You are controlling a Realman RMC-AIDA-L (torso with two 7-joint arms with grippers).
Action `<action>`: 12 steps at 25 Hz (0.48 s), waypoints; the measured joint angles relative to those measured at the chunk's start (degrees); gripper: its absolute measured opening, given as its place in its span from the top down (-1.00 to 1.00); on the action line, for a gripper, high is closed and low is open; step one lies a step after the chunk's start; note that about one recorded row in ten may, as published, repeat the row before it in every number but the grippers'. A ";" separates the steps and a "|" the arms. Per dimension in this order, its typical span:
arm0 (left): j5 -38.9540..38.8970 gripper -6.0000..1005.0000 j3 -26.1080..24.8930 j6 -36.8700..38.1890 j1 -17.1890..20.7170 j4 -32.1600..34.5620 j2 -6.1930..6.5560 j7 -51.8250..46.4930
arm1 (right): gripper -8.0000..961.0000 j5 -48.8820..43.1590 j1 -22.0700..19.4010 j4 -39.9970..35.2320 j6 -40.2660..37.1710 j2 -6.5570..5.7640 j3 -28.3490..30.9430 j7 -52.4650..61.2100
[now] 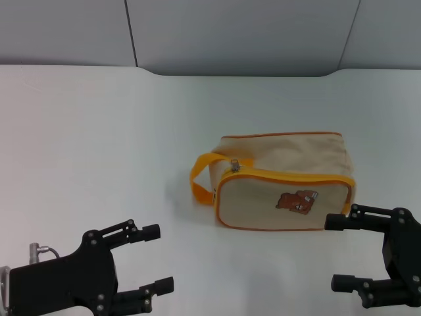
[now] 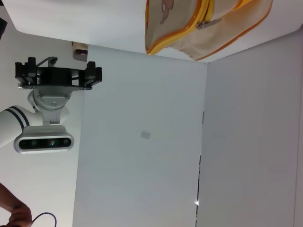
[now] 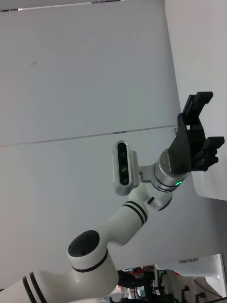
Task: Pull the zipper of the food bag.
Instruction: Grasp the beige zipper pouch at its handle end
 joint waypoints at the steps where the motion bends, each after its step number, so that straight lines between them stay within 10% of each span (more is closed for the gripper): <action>1: 0.00 -0.56 0.00 0.01 0.08 0.16 -0.04 0.01 | -0.66 0.00 0.00 0.00 0.00 0.00 0.00 0.00; 12: -3.07 -0.53 -2.62 -5.70 0.35 -4.60 -0.48 5.34 | -0.66 1.27 -1.34 0.01 -0.11 -0.01 3.84 -0.39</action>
